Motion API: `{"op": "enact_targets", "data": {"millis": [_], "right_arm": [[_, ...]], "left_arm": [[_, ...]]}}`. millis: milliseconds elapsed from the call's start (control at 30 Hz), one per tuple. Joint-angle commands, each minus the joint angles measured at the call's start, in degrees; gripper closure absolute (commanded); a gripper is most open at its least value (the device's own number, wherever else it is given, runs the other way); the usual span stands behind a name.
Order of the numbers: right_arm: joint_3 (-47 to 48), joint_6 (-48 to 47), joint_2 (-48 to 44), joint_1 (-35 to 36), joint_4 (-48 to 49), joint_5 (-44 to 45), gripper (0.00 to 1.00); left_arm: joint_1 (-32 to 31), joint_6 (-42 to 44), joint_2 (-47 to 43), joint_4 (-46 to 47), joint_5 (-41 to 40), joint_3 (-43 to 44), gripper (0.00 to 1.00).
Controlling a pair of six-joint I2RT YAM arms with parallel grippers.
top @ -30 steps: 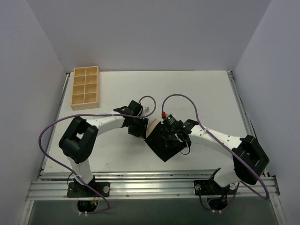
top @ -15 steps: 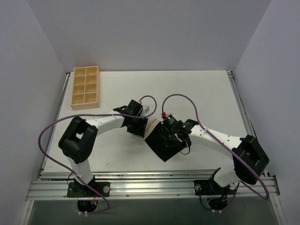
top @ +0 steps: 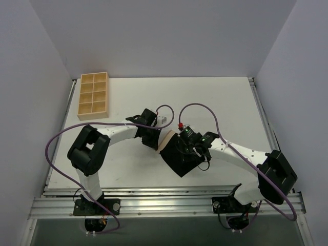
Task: Roll the underwear
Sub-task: Fold the underwear
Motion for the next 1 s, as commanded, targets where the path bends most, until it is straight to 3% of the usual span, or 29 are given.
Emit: {"op": "enact_targets", "data": {"millis": [0,333,967], "right_arm": [[-1.40,2.60,-2.83,0.49,-1.01,3.31,0.75],[-1.66,1.65,-0.21,3.13,2.24,3.76,0.72],[0.18,-3.01,11.75,3.75,4.45,7.53,0.73]], "left_arm": [[0.30,-0.75,1.83,0.69,1.39,0.08,0.97],[6.71,-5.06,-1.25,0.60,0.51,-5.90,0.98],[7.51,-3.57,0.59,-4.40,1.83,-2.39,0.98]]}}
